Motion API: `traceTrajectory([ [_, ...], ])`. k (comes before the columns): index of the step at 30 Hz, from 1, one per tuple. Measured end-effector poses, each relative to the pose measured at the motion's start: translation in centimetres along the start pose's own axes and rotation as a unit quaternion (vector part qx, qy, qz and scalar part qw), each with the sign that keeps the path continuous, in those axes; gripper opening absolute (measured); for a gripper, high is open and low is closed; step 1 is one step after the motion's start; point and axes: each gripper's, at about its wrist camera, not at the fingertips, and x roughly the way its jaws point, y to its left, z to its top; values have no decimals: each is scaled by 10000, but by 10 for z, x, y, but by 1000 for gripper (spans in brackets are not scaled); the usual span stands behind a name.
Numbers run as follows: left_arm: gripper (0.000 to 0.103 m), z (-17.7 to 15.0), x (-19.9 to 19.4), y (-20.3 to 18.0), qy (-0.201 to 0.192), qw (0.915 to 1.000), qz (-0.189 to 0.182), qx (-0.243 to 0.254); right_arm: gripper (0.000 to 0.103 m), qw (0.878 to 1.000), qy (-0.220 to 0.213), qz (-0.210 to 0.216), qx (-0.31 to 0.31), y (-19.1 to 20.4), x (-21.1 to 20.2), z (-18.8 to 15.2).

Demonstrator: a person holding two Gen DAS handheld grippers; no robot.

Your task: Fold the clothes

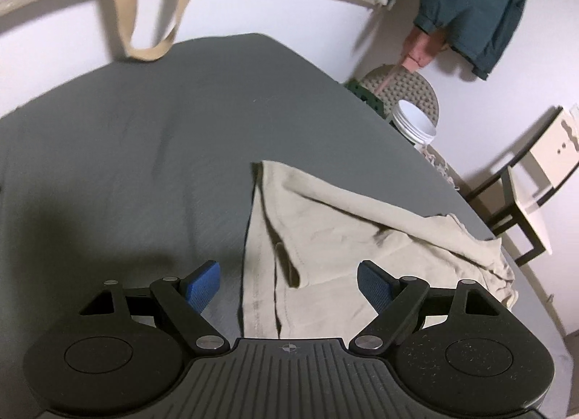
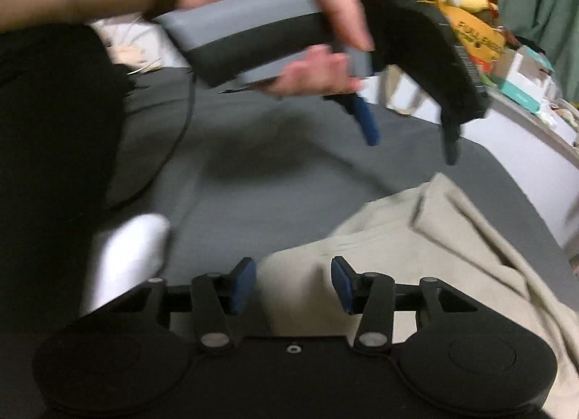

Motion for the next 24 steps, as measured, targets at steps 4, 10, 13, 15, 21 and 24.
traceTrajectory([
  [4, 83, 1, 6, -4, 49, 9999, -96, 112, 38, 9997, 109, 154, 132, -23, 3, -17],
  [10, 84, 4, 10, -6, 91, 9998, -154, 133, 18, 9985, 339, 242, 354, -37, 21, -30],
  [13, 83, 4, 13, -7, 122, 9997, -136, 176, 13, 9983, 351, 283, 372, -38, 25, -35],
  [15, 83, 4, 14, -7, 148, 9996, -117, 193, 8, 9981, 324, 324, 423, -39, 24, -35],
  [21, 84, 1, 15, -7, 270, 9991, -23, 335, 3, 9980, 137, 567, 235, -36, 5, -26],
  [24, 84, -4, 13, -5, 430, 9975, 77, 564, 2, 9986, 201, 479, 54, -30, 4, -28],
])
